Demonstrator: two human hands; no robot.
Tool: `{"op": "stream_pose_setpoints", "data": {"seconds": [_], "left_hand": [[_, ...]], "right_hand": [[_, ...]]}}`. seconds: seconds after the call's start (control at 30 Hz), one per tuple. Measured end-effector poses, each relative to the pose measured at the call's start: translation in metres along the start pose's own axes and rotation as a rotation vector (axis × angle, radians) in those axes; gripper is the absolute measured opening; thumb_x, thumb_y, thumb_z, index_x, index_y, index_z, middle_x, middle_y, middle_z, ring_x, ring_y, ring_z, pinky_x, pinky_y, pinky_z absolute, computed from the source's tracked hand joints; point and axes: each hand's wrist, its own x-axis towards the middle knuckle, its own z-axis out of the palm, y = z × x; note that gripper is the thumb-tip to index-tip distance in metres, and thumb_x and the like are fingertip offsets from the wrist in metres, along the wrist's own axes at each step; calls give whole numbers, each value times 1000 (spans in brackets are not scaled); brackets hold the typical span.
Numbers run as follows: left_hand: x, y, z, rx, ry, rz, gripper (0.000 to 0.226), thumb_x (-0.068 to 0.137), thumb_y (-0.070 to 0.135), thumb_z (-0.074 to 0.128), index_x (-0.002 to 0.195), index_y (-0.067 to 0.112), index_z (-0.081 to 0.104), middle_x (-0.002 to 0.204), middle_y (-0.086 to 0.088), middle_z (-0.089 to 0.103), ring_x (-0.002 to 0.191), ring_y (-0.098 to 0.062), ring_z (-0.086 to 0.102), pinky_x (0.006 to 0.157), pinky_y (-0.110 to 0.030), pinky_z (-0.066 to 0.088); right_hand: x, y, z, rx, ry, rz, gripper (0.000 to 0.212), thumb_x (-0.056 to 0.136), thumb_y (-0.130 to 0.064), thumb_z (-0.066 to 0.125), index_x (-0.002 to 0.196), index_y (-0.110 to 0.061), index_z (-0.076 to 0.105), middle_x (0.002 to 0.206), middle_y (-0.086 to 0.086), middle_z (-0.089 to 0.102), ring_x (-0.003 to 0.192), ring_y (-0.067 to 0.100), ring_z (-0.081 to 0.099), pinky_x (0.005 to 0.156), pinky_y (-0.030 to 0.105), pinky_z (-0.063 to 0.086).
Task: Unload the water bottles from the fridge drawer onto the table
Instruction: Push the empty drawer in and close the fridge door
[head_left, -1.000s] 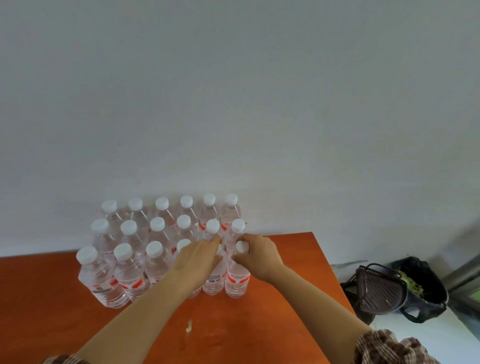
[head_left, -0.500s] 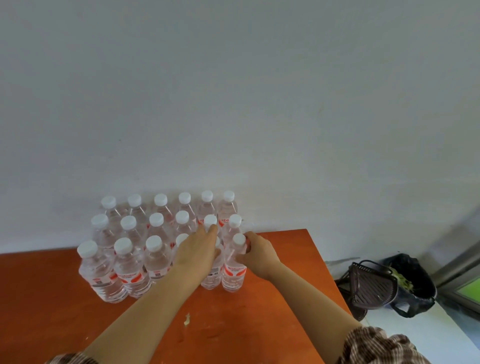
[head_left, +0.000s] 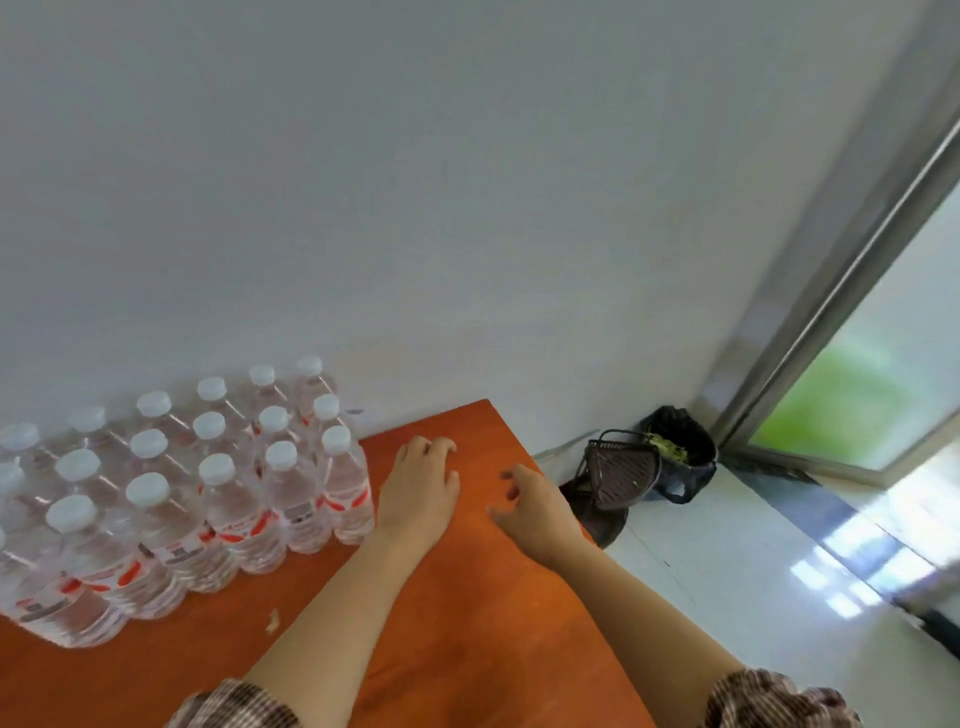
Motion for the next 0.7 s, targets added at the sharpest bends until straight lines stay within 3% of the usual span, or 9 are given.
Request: {"op": "stream_pose_setpoints", "data": {"seconds": [0.17, 0.3, 0.47, 0.7], "left_hand": [[-30, 92, 63, 7, -192, 89, 33, 94, 24, 49, 126, 19, 51, 124, -3, 49, 120, -21, 43, 91, -34, 44], [-82, 178, 111, 34, -347, 229, 32, 93, 23, 48, 125, 18, 52, 126, -6, 50, 118, -24, 46, 90, -36, 45], [-192, 294, 153, 118, -468, 401, 34, 94, 23, 45, 127, 15, 48, 126, -10, 47, 116, -28, 47, 87, -39, 44], [-361, 437, 200, 124, -564, 664, 40, 94, 22, 44, 134, 15, 41, 128, -10, 47, 116, -28, 48, 87, -37, 46]], "right_hand": [[-76, 88, -57, -110, 75, 167, 49, 86, -30, 62, 131, -15, 48, 123, 3, 54, 111, 24, 55, 86, 33, 46], [-165, 163, -101, -146, 194, 328, 47, 88, -34, 63, 129, -17, 50, 126, 4, 56, 112, 23, 57, 92, 36, 50], [-308, 249, -152, -201, 275, 502, 55, 91, -35, 59, 140, -17, 42, 140, 3, 49, 126, 23, 48, 100, 35, 42], [-524, 339, -209, -248, 345, 793, 55, 90, -38, 58, 138, -13, 44, 139, 8, 48, 124, 29, 48, 103, 41, 41]]}}
